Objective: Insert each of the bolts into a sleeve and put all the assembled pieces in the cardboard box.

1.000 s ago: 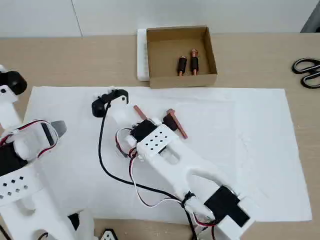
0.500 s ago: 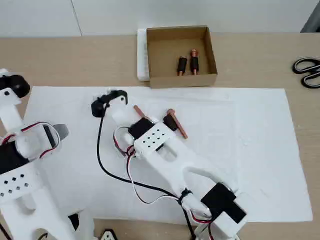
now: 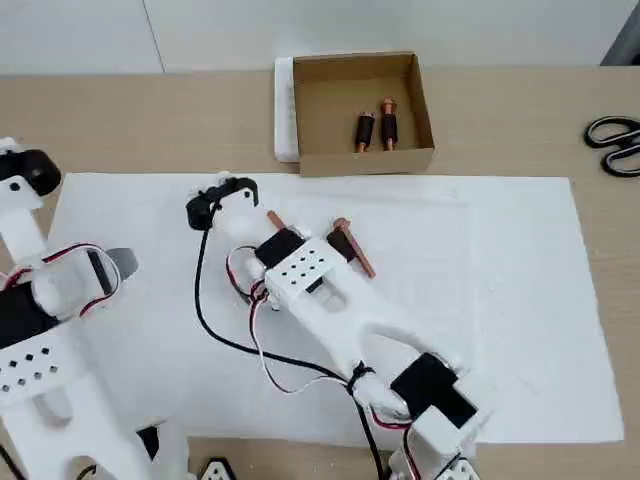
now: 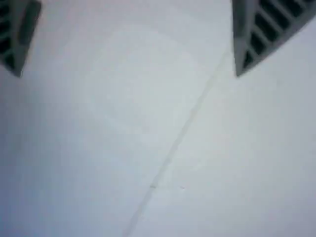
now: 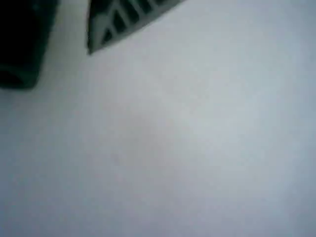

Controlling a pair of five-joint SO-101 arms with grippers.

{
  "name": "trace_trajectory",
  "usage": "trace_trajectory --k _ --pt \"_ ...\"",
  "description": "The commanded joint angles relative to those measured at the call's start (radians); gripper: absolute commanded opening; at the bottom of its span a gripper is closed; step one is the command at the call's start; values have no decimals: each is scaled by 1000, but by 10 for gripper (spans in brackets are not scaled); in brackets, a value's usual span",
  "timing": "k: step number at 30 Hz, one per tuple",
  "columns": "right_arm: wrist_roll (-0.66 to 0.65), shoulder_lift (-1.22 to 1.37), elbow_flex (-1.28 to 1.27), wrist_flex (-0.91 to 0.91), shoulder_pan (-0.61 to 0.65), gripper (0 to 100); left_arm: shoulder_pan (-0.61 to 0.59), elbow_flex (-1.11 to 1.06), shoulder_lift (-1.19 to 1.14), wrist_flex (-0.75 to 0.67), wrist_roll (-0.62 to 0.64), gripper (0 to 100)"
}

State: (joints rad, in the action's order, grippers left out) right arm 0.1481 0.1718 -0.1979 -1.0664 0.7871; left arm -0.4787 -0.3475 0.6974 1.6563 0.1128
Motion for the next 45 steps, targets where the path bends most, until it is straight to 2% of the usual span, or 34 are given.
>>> trace_trajectory --k 1,8,17,45 --pt "3 -5 26 10 -7 214 -2 5 14 -3 -3 261" --pt "3 1 21 13 -7 200 -2 5 14 -3 -3 261" --pt "3 2 20 13 -4 101 0 2 14 -3 -3 261" --pt "5 137 5 8 58 100 -2 2 14 -3 -3 261"
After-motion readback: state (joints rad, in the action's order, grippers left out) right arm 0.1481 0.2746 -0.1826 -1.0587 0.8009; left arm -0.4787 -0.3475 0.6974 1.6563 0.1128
